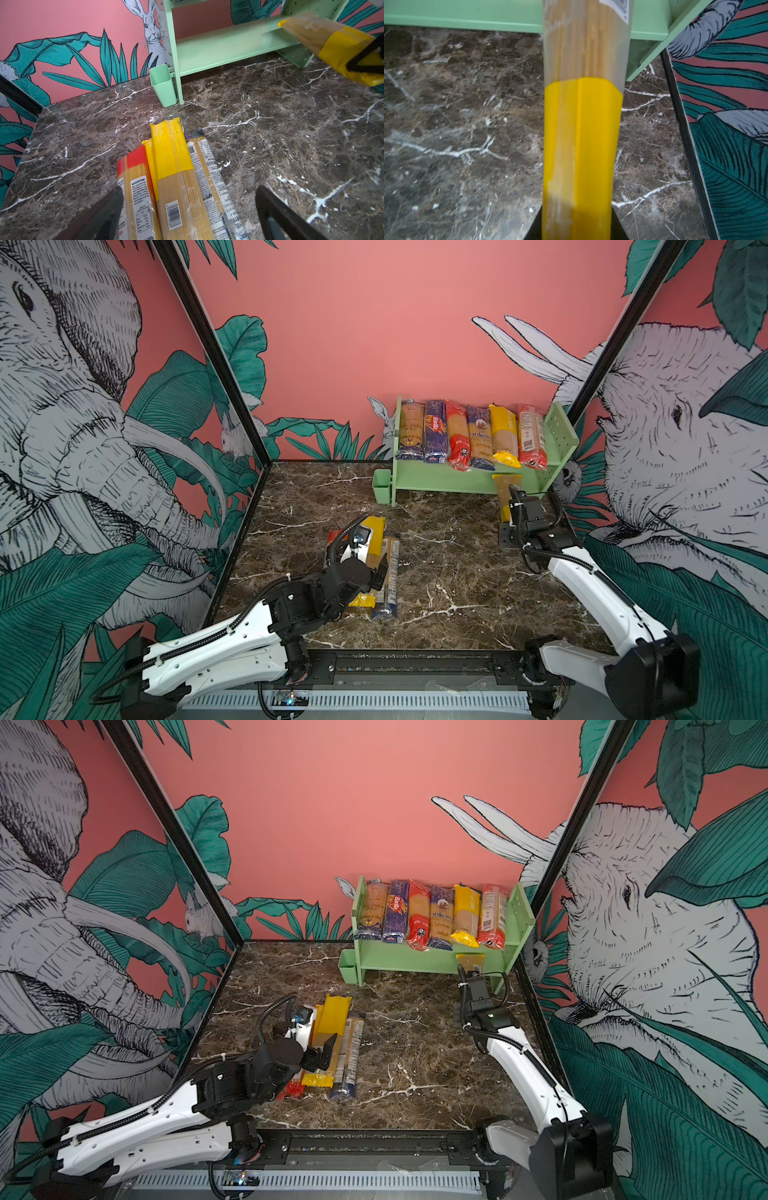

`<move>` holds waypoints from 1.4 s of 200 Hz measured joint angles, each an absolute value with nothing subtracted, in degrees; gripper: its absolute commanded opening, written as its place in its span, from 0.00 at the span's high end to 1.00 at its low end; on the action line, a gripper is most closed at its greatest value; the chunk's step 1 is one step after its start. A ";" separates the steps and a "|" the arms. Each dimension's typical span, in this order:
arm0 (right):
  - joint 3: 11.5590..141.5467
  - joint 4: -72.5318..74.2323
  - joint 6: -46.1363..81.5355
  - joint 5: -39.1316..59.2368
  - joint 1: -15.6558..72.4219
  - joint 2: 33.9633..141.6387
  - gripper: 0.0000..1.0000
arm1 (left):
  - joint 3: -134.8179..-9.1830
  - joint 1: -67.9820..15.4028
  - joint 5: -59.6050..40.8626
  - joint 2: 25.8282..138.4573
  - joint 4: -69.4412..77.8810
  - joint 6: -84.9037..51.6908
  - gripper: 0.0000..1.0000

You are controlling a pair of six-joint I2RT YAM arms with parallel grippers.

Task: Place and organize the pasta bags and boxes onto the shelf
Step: 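Lift the yellow-banded bag and carry it to the shelf's lower tier, then stand the yellow-banded bag against the lower tier and open the right gripper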

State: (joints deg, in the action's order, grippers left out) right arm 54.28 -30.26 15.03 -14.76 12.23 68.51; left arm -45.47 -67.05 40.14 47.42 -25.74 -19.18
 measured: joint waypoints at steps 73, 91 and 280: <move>58.37 -16.47 10.92 -11.40 4.62 81.08 1.00 | -50.74 -67.05 39.70 51.72 -21.65 -12.29 0.01; 60.86 -14.41 9.96 -10.74 3.64 83.77 1.00 | -51.48 -67.05 39.70 52.34 -20.71 -10.83 0.01; 71.48 -8.91 4.54 -9.76 -0.08 96.66 0.32 | -53.52 -67.02 38.65 56.31 -19.00 -7.66 0.01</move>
